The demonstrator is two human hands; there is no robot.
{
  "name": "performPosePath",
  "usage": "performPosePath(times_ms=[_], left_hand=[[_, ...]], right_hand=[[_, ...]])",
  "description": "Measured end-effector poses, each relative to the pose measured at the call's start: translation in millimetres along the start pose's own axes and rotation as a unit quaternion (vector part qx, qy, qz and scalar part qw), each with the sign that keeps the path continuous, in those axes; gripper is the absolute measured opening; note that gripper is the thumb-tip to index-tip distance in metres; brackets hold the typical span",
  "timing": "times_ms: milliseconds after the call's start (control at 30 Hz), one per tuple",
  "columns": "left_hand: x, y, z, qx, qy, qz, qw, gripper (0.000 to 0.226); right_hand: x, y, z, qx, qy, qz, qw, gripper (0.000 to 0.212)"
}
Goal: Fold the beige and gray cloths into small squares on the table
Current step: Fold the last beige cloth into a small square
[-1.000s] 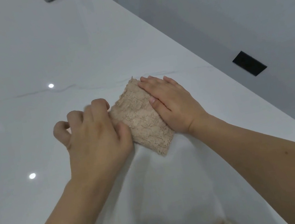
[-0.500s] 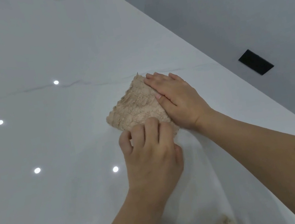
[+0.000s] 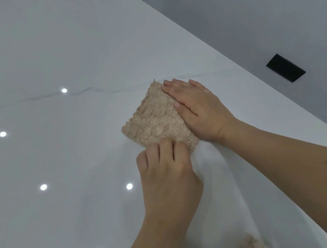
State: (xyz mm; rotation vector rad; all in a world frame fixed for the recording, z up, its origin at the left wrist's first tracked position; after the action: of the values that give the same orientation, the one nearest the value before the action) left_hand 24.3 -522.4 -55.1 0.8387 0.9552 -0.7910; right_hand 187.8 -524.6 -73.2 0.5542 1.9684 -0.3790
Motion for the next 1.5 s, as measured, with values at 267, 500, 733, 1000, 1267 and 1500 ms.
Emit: performPosePath(times_ms=[267, 500, 733, 1000, 1267, 1500], left_hand=[[-5, 10, -28, -0.053, -0.124, -0.032, 0.99, 0.006], [-3, 6, -27, -0.006, -0.096, -0.133, 0.986, 0.034], [-34, 18, -31, -0.161, -0.227, -0.057, 0.959, 0.034], [6, 25, -65, -0.137, 0.061, -0.082, 0.985, 0.054], [-7, 44, -65, -0.129, 0.042, 0.01, 0.991, 0.025], [-10, 110, -75, -0.233, -0.071, -0.169, 0.955, 0.046]], right_hand=[[0, 0, 0, 0.001, -0.001, -0.002, 1.0, 0.046], [-2, -1, -1, 0.0, 0.0, -0.003, 1.0, 0.046], [-1, 0, -2, 0.006, -0.007, 0.001, 1.0, 0.046], [-2, -2, 0, 0.035, -0.003, 0.022, 0.999, 0.05], [-13, -11, -1, 0.161, -0.078, 0.186, 0.966, 0.022], [-13, -7, 2, 0.18, -0.087, 0.174, 0.964, 0.027]])
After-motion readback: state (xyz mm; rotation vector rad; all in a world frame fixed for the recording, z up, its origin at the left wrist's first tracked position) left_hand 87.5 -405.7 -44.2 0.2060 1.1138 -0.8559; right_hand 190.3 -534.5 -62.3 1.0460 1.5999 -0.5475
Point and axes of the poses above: each hand's wrist, its own y-axis towards the middle knuckle, its own x-axis out of the palm, z = x × y, the point moved 4 cm from there along y, towards the middle knuckle, and after that the axes turned 10 degrees about x, right-handed, at the moved point
